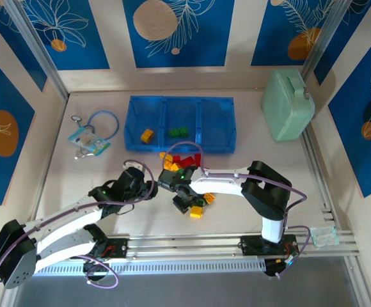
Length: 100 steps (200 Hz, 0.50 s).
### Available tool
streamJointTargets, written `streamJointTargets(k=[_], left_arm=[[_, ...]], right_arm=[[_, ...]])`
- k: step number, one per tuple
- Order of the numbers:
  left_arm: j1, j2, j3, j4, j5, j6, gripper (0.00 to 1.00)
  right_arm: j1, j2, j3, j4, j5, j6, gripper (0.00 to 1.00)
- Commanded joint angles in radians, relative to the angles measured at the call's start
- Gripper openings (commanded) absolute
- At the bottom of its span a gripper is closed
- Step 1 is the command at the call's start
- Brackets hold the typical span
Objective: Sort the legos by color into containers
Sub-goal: Pick up the lego from the bottom-center of the table.
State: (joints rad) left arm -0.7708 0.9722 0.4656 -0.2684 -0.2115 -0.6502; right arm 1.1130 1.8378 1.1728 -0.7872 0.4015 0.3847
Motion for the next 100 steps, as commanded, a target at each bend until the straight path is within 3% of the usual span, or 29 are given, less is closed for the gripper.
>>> streamJointTargets(k=[1,48,100], left_arm=[[-0.010,-0.001,-0.005,0.015,-0.020,-0.011,0.69],[-0.010,-0.009,-0.004,0.005,-0.029,-0.011,0.68],[-0.010,-0.013,-0.004,0.000,-0.035,-0.009,0.68]], right_arm=[[0.007,0.009,0.016,-0.018,0.020,-0.022,0.55],[0.009,0.012,0.034,-0.012,0.043,-0.044,0.37],[0.028,-0.005,0.088,-0.051,0.076,-0.053,0.30]])
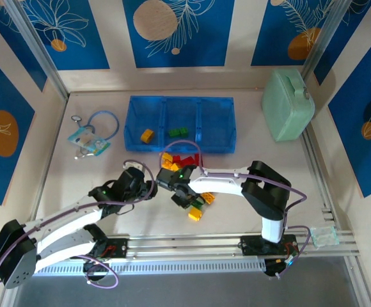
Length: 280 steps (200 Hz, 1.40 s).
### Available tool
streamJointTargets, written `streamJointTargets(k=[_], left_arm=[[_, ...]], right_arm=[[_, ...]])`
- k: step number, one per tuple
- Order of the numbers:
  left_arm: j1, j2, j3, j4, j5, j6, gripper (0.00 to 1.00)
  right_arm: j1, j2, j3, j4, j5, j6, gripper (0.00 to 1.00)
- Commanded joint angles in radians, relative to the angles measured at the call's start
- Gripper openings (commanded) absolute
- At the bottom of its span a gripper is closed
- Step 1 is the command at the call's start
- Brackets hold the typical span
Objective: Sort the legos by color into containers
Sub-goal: Pick up the lego from the bottom-center of the table, then place the lego in the container.
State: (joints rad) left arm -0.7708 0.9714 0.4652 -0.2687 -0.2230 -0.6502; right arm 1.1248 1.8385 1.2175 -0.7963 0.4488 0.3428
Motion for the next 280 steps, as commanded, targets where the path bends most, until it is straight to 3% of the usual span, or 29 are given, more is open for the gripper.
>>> streamJointTargets(k=[1,56,104,167,241,258,273,280], left_arm=[[-0.010,-0.013,-0.003,0.000,-0.024,-0.009,0.68],[-0.010,-0.031,-0.005,0.005,-0.029,-0.004,0.68],[-0.010,-0.049,-0.006,-0.012,-0.025,0.000,0.68],[-0.016,-0.133,-0.020,-0.044,-0.020,0.006,0.68],[-0.030,-0.161,-0.033,-0.060,0.026,0.001,0.68],[-0.031,-0.170,-0.030,-0.064,0.035,0.008,0.68],[-0.032,-0.169,-0.024,-0.056,0.047,0.014,0.68],[-0.033,-0.163,-0.020,-0.050,0.054,0.017,0.68]], right_arm=[[0.016,-0.006,0.044,-0.043,0.030,-0.011,0.30],[-0.008,-0.073,0.139,-0.069,0.061,-0.043,0.30],[-0.151,-0.059,0.322,-0.078,0.063,-0.070,0.30],[-0.382,0.099,0.576,-0.034,-0.090,-0.028,0.29],[-0.481,0.391,0.968,-0.159,-0.091,-0.025,0.29],[-0.481,0.437,1.056,-0.214,-0.075,-0.024,0.37],[-0.473,0.447,1.115,-0.248,-0.067,-0.035,0.61],[-0.468,0.439,1.129,-0.257,-0.066,-0.040,0.67]])
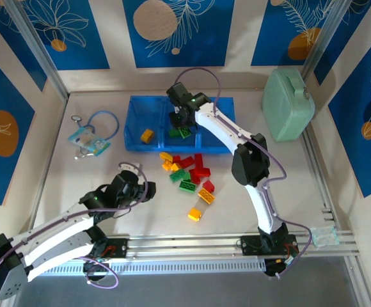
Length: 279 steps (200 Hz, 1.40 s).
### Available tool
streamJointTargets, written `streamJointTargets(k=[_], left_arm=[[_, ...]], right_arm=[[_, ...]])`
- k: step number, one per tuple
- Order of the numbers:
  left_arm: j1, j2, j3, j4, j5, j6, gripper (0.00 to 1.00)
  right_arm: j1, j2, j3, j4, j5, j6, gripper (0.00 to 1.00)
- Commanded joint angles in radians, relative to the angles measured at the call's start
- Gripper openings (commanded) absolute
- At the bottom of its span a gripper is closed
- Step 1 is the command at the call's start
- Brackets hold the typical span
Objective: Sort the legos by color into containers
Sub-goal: Place the lego in the container, then pick up the lego from the middle-left of the table.
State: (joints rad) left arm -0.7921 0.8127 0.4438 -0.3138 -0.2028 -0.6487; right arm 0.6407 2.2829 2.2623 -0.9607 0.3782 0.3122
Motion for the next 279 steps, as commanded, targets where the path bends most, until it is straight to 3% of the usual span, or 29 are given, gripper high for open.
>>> streamJointTargets(k=[1,26,57,102,177,224,279], left_arm=[[-0.012,-0.003,0.003,-0.005,0.036,0.016,0.68],[-0.021,0.035,0.024,0.021,0.054,0.026,0.69],[-0.053,0.100,0.053,0.054,0.091,0.049,0.69],[-0.165,0.249,0.126,0.111,0.093,0.081,0.70],[-0.341,0.584,0.345,0.059,0.136,0.150,0.72],[-0.386,0.717,0.423,0.018,0.165,0.110,0.76],[-0.436,0.828,0.481,0.007,0.185,0.083,0.76]], right_arm=[[0.017,-0.006,0.085,-0.094,0.006,-0.010,0.68],[0.045,-0.095,0.019,-0.067,0.021,-0.020,0.71],[0.079,-0.302,-0.226,0.045,0.033,-0.004,0.71],[0.083,-0.629,-0.656,0.233,-0.047,0.079,0.71],[0.022,-1.004,-1.117,0.308,-0.048,0.227,0.72],[-0.041,-1.168,-1.314,0.330,-0.075,0.293,0.73],[-0.093,-1.285,-1.424,0.333,-0.091,0.321,0.73]])
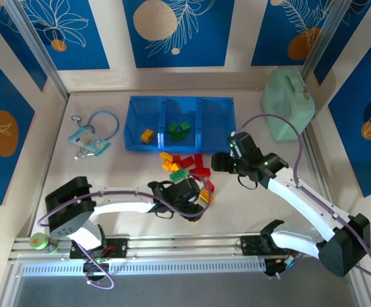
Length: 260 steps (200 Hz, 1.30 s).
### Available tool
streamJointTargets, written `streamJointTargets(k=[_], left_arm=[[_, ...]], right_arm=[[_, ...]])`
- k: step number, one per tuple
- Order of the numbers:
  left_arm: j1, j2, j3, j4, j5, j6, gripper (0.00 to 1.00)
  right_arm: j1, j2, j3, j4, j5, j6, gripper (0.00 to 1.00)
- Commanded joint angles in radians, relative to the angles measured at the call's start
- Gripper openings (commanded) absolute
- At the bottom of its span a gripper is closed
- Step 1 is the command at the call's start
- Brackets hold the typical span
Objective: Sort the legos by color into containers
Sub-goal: Pick up the lego from the middle-left of the table, then place the lego in the container.
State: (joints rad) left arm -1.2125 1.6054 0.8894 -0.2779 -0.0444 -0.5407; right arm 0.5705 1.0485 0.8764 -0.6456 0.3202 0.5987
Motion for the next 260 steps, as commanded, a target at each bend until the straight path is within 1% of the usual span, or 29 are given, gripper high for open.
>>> streamJointTargets(k=[1,40,64,81,100,123,142,157,171,193,207,224,248,260], left_arm=[[-0.016,0.038,0.037,-0.031,0.026,-0.026,0.76],[-0.024,0.110,0.087,-0.086,-0.001,-0.036,0.69],[-0.022,0.134,0.115,-0.099,-0.006,-0.035,0.52],[-0.019,0.144,0.149,-0.123,-0.008,-0.030,0.42],[0.002,0.136,0.186,-0.148,-0.029,-0.021,0.42],[0.094,0.097,0.246,-0.155,-0.041,0.000,0.39],[0.178,0.086,0.364,-0.183,-0.074,0.054,0.38],[0.236,0.113,0.479,-0.184,-0.075,0.100,0.38],[0.285,0.176,0.604,-0.199,-0.069,0.137,0.38],[0.352,0.309,0.808,-0.231,-0.032,0.171,0.38],[0.383,0.393,0.908,-0.212,-0.037,0.195,0.38],[0.416,0.513,1.052,-0.234,-0.051,0.196,0.37],[0.436,0.661,1.263,-0.326,-0.054,0.201,0.37],[0.433,0.698,1.326,-0.355,-0.054,0.217,0.38]], right_arm=[[-0.024,-0.052,-0.040,0.018,-0.034,0.035,0.73],[-0.045,-0.113,-0.079,0.011,-0.036,0.038,0.73],[-0.067,-0.152,-0.106,0.008,-0.045,0.039,0.73],[-0.080,-0.181,-0.124,0.001,-0.049,0.045,0.73],[-0.083,-0.215,-0.152,0.003,-0.055,0.054,0.73],[-0.081,-0.241,-0.195,0.012,-0.067,0.079,0.73],[-0.081,-0.249,-0.218,-0.005,-0.068,0.107,0.73],[-0.080,-0.249,-0.231,-0.017,-0.094,0.127,0.72],[-0.070,-0.252,-0.244,-0.027,-0.104,0.148,0.72],[-0.037,-0.273,-0.267,-0.047,-0.086,0.179,0.72],[-0.019,-0.291,-0.282,-0.055,-0.076,0.197,0.72],[-0.006,-0.304,-0.292,-0.058,-0.079,0.211,0.72],[0.017,-0.308,-0.279,-0.080,-0.060,0.217,0.72],[0.029,-0.311,-0.274,-0.096,-0.043,0.217,0.72]])
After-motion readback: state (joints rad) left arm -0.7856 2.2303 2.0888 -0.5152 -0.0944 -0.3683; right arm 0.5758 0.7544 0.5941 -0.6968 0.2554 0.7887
